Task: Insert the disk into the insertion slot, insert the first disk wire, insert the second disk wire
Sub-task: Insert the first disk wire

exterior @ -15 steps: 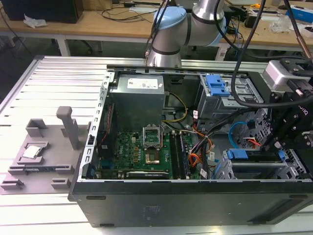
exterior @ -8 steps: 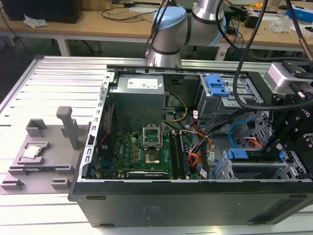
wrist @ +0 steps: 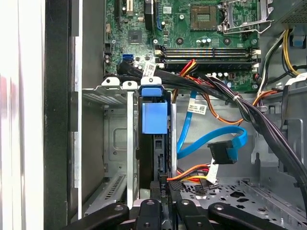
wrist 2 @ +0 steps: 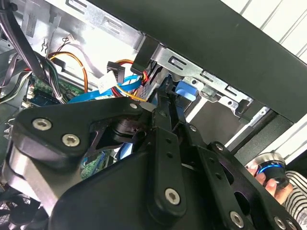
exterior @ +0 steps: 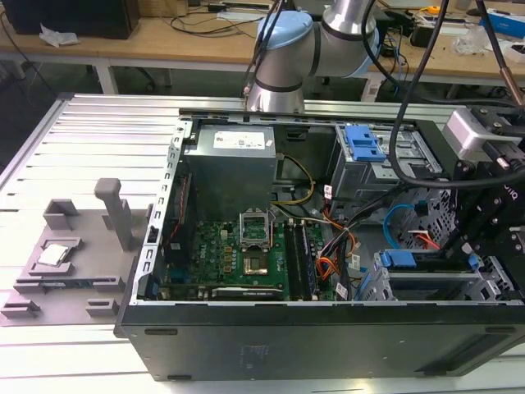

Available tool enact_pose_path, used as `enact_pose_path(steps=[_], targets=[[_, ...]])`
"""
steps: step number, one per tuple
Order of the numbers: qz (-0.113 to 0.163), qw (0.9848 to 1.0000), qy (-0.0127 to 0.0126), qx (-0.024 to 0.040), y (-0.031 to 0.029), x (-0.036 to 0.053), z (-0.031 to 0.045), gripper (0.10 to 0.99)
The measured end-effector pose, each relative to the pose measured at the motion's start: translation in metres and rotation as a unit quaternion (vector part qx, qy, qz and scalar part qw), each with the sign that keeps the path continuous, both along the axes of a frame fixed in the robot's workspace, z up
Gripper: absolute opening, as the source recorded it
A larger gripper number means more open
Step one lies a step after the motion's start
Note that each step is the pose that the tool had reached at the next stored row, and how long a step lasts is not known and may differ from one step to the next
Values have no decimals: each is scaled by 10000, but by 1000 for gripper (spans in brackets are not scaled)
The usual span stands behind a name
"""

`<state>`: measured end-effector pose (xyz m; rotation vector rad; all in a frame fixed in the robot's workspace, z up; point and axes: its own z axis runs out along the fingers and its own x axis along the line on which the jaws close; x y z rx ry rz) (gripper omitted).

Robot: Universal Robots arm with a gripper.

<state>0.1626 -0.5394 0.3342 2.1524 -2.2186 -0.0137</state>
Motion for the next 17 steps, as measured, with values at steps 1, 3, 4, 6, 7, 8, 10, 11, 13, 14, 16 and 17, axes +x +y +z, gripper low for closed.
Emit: enact_pose_path(steps=[1, 3, 4, 6, 7, 8, 10, 11, 13, 14, 16, 17], targets=[[0, 10000, 0, 0, 0, 0, 0, 184], [0, 10000, 1, 5, 0, 0, -5, 196], [0, 10000, 0, -9, 0, 0, 5, 259], [0, 10000, 0, -13, 0, 0, 61, 259], [0, 10000, 0, -13, 0, -1, 107, 259], [0, 10000, 0, -12, 0, 0, 172, 259], [0, 10000, 0, -13, 1, 0, 225, 259], [0, 10000, 0, -13, 4, 0, 255, 259], [0, 10000, 0, -13, 6, 0, 285, 259], [0, 10000, 0, -12, 5, 0, 303, 247], [0, 10000, 0, -13, 6, 0, 341, 114], [0, 10000, 0, -13, 6, 0, 366, 106]])
